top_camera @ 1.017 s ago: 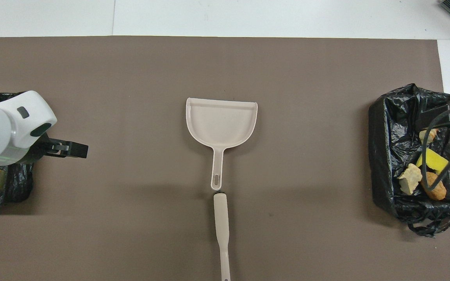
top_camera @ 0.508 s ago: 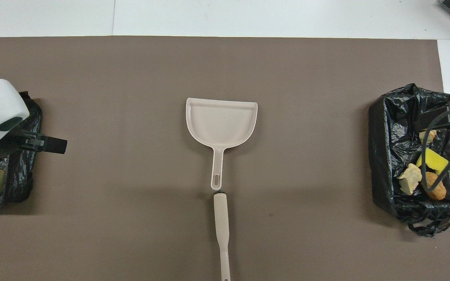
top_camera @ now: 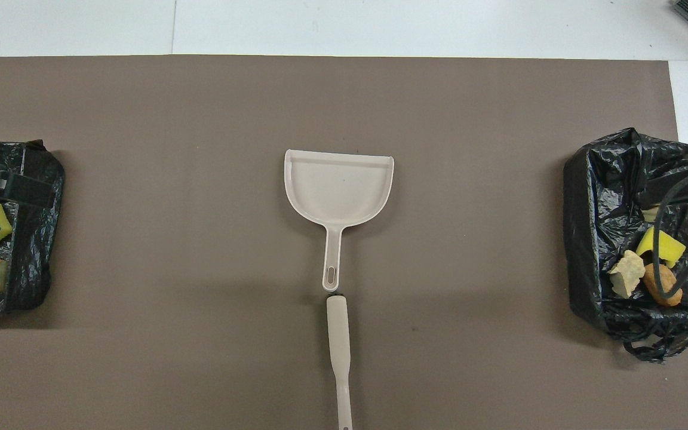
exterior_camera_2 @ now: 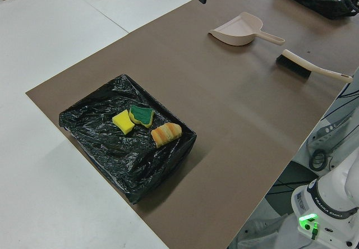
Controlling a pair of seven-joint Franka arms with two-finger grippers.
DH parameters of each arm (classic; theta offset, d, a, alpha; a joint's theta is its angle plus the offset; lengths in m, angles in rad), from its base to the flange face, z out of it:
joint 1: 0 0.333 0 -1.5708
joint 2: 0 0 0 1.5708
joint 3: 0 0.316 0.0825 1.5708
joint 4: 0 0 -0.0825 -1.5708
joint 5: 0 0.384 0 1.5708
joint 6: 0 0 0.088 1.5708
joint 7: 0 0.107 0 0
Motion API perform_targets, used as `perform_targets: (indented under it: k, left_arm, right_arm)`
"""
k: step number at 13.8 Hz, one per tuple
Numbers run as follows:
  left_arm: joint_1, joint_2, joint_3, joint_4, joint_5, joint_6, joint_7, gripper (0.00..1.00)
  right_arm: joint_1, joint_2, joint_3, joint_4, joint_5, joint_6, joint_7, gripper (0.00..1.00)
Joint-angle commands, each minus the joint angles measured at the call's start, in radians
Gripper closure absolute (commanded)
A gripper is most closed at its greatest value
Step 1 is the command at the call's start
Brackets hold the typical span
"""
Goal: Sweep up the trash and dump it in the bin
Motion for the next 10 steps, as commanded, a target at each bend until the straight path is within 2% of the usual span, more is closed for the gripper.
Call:
perform_targets:
  k: [1,10]
  left_arm:
    - [0.034,-0.009,-0.007,0.006,-0.001,-0.019,0.015,0.00]
    - [0.043,-0.003,-0.005,0.006,-0.022,-0.016,-0.064,0.00]
  right_arm:
    - [-0.010,-0.025,0.003,-0.028,0.020,-0.010,0.014,0.00]
    - [-0.008,-0.027,0.006,-0.030,0.020,-0.016,0.014,0.00]
